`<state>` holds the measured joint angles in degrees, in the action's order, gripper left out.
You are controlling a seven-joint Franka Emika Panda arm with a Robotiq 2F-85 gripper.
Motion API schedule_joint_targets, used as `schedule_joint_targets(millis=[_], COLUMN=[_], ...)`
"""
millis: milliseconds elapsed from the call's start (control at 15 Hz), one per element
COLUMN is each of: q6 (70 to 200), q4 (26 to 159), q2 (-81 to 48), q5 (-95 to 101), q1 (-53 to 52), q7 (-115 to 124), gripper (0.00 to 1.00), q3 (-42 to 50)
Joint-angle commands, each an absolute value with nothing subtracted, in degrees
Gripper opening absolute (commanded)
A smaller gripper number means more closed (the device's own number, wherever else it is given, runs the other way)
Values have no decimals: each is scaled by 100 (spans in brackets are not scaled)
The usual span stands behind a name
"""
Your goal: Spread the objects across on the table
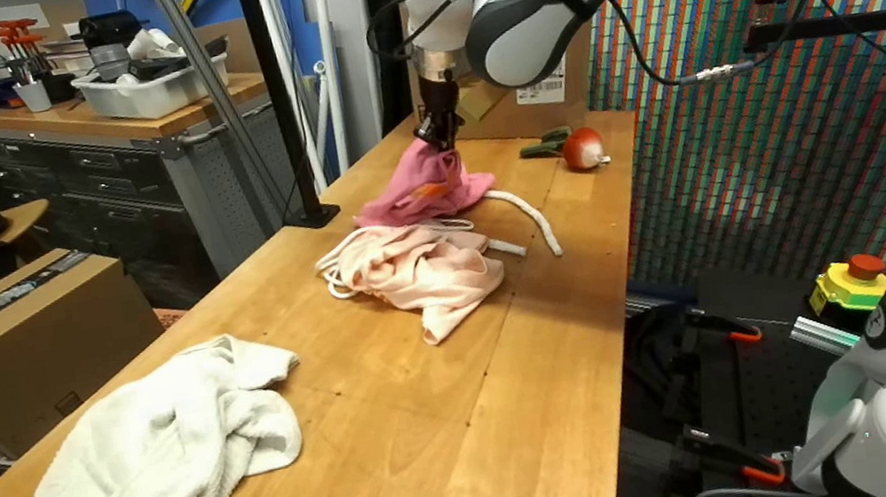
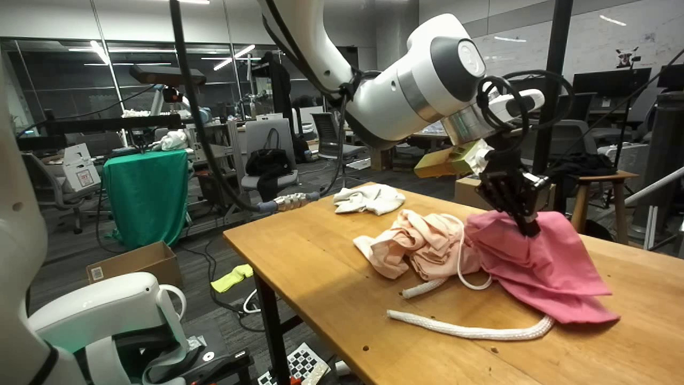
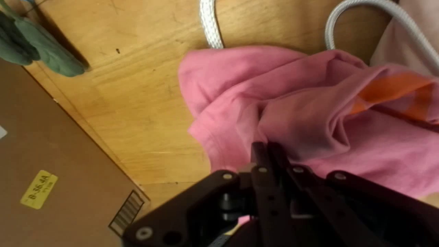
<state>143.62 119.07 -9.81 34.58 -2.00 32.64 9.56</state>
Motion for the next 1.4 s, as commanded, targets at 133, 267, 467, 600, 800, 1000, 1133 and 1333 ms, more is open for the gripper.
schedule_joint_targets(millis=[133, 267, 467, 600, 800, 1000, 1133, 1333], q6=[14595, 14607, 14544, 14419, 14160, 13814, 13603, 13421], q4=[11584, 11384, 11007, 10643, 10177, 9776, 9630, 9567], q2=[-913, -969, -1099, -1291, -1565, -1873, -2049, -2225], q5=[4584, 4982, 5909, 6595, 7138, 7277, 7197, 7093], q1=[-215, -212, -219, -205, -161, -132, -96, -31], q7=[5244, 5963, 7140, 7864, 8476, 8706, 8638, 8451], gripper=[6, 6, 7, 6, 7, 6, 26, 46], q3=[1104, 1083, 1059, 1037, 960, 899, 872, 842])
